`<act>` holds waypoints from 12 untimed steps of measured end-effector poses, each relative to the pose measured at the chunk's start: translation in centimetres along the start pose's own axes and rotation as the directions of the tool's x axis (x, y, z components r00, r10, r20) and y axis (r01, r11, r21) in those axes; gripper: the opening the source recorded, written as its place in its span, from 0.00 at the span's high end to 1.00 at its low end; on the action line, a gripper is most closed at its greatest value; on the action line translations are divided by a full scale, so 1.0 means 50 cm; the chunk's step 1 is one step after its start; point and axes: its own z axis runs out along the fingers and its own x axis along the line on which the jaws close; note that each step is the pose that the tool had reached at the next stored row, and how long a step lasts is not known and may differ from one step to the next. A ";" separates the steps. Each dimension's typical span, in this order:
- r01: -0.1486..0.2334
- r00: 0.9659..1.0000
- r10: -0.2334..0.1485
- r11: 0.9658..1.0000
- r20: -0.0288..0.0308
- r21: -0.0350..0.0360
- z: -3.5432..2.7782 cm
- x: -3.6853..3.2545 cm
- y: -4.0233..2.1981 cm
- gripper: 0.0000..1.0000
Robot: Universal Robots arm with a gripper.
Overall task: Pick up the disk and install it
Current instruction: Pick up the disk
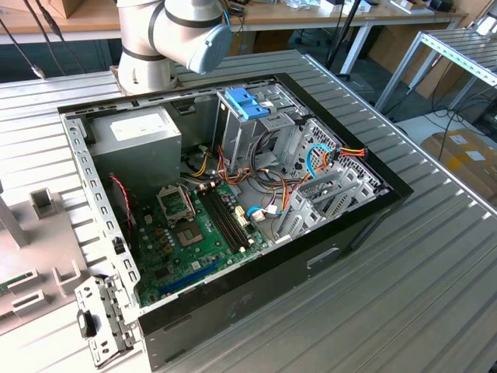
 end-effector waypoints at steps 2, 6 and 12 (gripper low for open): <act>0.000 1.000 0.000 1.000 0.000 0.000 0.000 0.001 -0.001 0.63; 0.000 1.000 0.000 1.000 0.000 0.000 0.000 0.001 -0.004 0.63; 0.000 1.000 0.000 1.000 0.000 0.000 -0.001 0.002 -0.010 0.63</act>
